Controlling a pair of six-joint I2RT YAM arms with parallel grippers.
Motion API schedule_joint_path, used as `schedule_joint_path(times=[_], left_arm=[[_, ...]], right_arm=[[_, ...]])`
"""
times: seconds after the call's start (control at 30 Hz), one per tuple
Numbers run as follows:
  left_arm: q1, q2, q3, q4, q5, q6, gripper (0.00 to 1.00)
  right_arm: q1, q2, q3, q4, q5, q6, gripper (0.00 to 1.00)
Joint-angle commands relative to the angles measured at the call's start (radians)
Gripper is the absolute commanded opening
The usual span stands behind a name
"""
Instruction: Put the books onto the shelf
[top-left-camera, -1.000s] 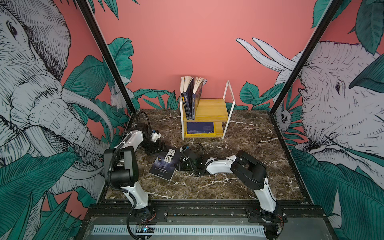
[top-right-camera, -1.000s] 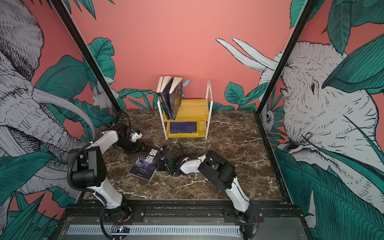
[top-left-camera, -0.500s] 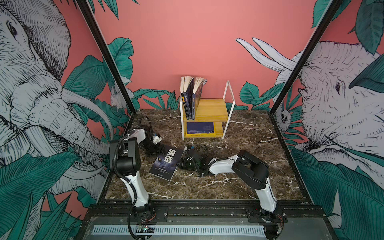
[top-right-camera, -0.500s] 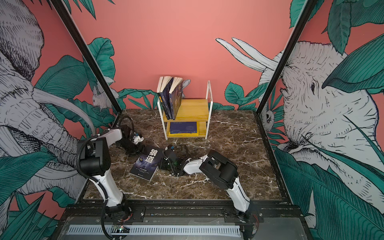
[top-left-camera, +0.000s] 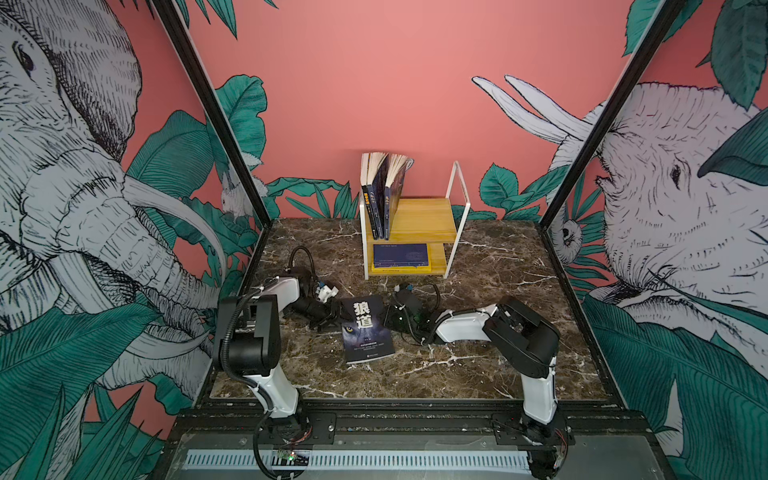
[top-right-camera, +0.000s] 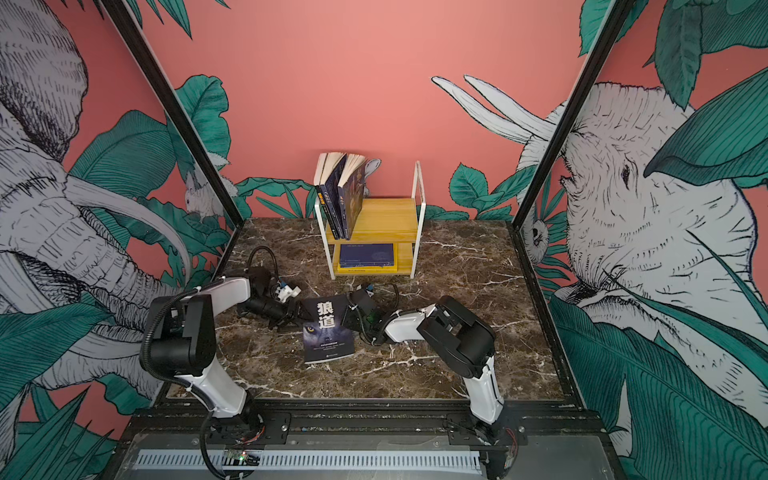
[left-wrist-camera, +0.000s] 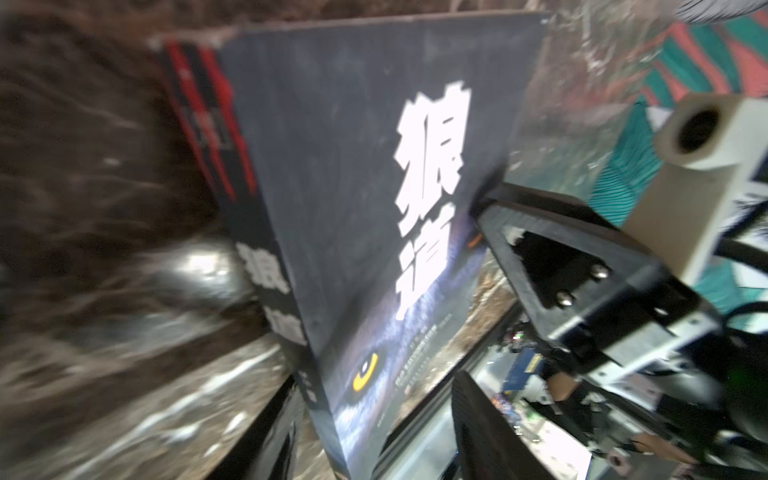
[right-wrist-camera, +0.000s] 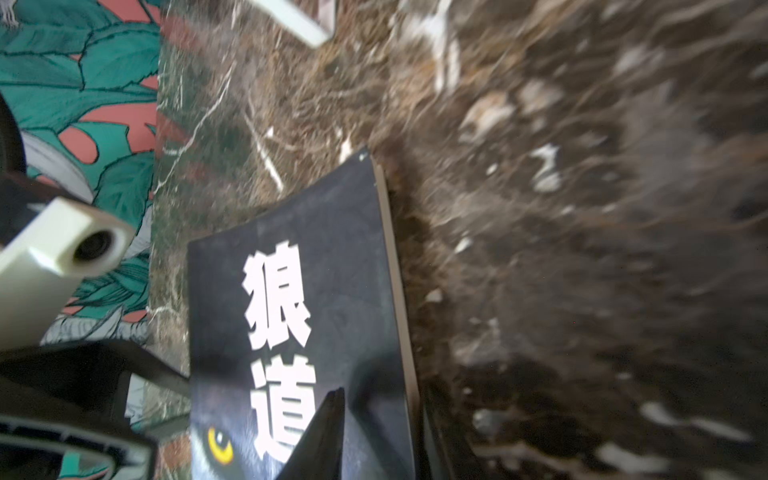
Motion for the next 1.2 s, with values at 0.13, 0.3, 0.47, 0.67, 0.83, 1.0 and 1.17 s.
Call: schedule_joint_path(times=[0.13,0.3,0.47,0.67,0.83,1.0,1.17], left_arm=[[-0.030,-0.027,-0.072,0.308,0.302,-0.268,0.58],[-0.032,-0.023,-0.076,0.330,0.265,-0.277,0.50],[-0.032,-0.050,-0.067,0.317,0.228,-0.274,0.28],[-0.031,-0.107,-0.085,0.326,0.212,-0.286,0.00],[-0.032,-0.218,-0.102,0.324,0.185,-0.295,0.00],[-0.023,-0.390,-0.142,0.337,0.104,-0.296,0.00],[0.097,-0.626,-0.233,0.426,0.015,-0.396,0.00]], right_arm=[[0.026,0.035,-0.083,-0.105,-0.026,0.050,0.33],[0.029,0.034,-0.086,-0.106,-0.028,0.042,0.32],[0.032,-0.010,-0.094,-0.149,0.006,-0.005,0.32],[0.041,-0.110,-0.114,-0.208,0.069,-0.061,0.35],[0.083,-0.218,-0.053,-0.395,0.178,-0.164,0.45],[0.145,-0.313,0.063,-0.571,0.309,-0.349,0.52],[0.253,-0.355,0.193,-0.627,0.509,-0.573,0.77]])
